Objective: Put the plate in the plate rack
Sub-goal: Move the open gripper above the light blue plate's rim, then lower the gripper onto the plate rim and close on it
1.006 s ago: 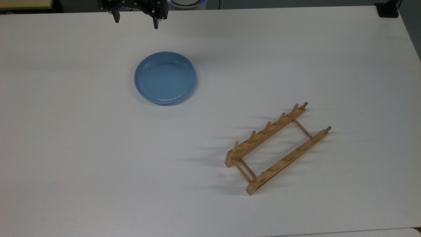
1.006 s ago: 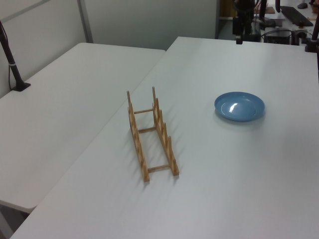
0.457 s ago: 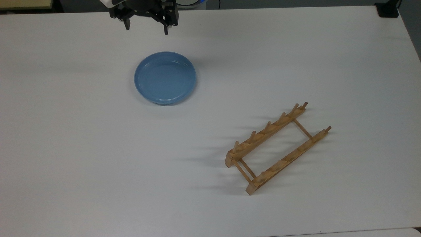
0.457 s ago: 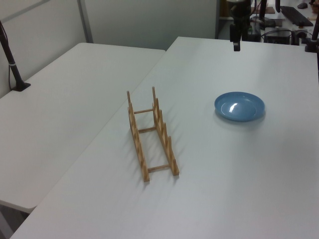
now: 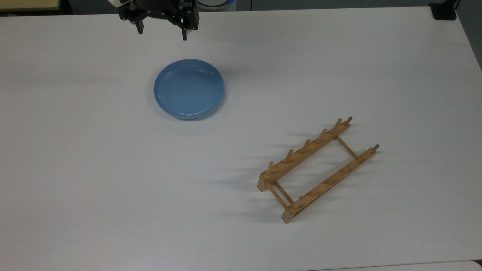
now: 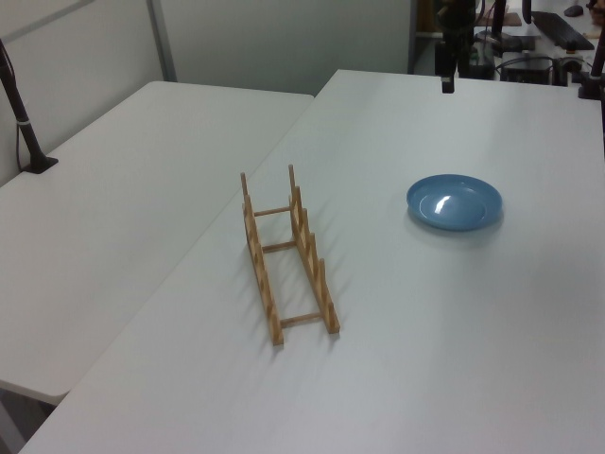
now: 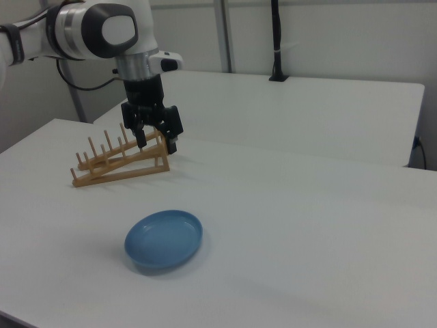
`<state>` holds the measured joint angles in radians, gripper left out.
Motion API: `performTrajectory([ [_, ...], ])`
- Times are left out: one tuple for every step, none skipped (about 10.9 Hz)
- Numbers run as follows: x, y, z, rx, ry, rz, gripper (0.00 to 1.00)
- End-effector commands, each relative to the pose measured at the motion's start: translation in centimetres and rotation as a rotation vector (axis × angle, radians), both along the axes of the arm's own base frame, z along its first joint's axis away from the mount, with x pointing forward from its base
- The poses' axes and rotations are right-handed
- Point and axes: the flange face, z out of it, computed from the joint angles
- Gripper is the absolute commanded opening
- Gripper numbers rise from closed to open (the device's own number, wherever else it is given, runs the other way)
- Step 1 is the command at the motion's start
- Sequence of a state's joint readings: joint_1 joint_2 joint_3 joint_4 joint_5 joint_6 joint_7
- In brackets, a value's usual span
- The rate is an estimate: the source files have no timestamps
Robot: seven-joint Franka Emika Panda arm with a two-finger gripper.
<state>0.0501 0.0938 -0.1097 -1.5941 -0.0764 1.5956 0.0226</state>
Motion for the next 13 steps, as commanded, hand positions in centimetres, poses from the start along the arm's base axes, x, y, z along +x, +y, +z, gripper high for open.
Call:
performTrajectory([
  [1.0,-0.9,-1.7,0.097,-0.011,-0.037,1.0],
  [1.7,-1.1,-3.7,0.096,0.019,-0.039,1.0],
  [2.5,-1.4,-5.9,0.096,0.049,-0.027,1.0],
  [3.1,-2.8,-8.2,0.105,0.085,-0.01,1.0],
  [3.5,-3.8,-9.8,0.117,0.096,0.046,1.0],
  [3.9,-4.4,-11.5,0.131,0.118,0.12,1.0],
  [4.3,-4.8,-13.7,0.149,0.153,0.203,0.99],
  [4.4,-5.8,-16.1,0.173,0.191,0.295,0.97],
  [4.5,-6.2,-18.2,0.193,0.225,0.366,0.96],
  [4.6,-6.2,-19.6,0.198,0.241,0.384,0.96],
  [4.7,-6.2,-20.5,0.194,0.232,0.39,0.96],
  [4.6,-6.2,-21.2,0.192,0.225,0.398,0.92],
  [4.7,-6.3,-22.2,0.193,0.232,0.397,0.84],
])
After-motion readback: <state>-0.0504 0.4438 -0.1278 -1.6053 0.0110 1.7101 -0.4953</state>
